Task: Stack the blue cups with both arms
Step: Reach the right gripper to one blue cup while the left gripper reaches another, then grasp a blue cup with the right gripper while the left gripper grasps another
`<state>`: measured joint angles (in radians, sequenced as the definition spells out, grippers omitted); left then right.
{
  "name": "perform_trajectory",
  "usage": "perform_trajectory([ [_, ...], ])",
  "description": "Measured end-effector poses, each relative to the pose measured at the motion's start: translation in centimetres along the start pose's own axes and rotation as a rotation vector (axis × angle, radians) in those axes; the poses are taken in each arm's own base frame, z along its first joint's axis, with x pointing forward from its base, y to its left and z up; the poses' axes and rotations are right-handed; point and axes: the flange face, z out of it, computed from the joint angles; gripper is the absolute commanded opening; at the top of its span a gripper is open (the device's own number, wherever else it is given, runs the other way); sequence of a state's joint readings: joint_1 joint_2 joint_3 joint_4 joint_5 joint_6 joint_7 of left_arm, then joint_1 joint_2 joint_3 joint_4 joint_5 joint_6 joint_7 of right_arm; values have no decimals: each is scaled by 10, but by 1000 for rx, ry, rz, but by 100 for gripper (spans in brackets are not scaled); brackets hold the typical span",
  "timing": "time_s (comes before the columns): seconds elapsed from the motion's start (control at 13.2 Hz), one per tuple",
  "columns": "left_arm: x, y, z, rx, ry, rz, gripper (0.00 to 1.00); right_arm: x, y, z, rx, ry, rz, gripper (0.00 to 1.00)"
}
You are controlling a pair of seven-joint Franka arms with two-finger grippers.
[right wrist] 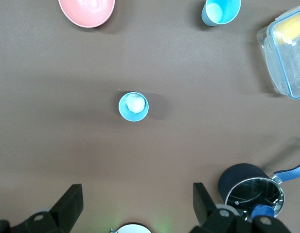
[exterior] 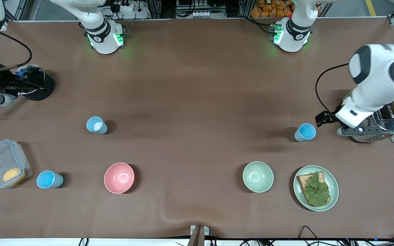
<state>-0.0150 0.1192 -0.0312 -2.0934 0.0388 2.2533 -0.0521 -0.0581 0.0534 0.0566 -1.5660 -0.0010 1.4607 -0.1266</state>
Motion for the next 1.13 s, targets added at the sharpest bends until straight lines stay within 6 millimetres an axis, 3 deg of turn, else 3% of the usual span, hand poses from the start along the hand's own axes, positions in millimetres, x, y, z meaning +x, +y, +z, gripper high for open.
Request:
perform_trajectory([
  [0.15,-3,0,28,-1,-26,0,100,2,1,13,3,-20,1,100],
  [0.23,-2,-1,40,2,-30,4,100,6,2,29,4,-25,3,100],
  [0.6,2,-13,97,21,-46,9,100,24,13,134,4,-6,20,100],
  [0.91,3,-25,129,15,-43,-10,90,27,13,215,2,22,22,100],
  [1.06,2,-25,140,13,-38,-11,69,34,15,244,5,16,23,100],
  [1.13,2,-25,143,12,-38,-10,49,39,16,257,7,12,24,100],
])
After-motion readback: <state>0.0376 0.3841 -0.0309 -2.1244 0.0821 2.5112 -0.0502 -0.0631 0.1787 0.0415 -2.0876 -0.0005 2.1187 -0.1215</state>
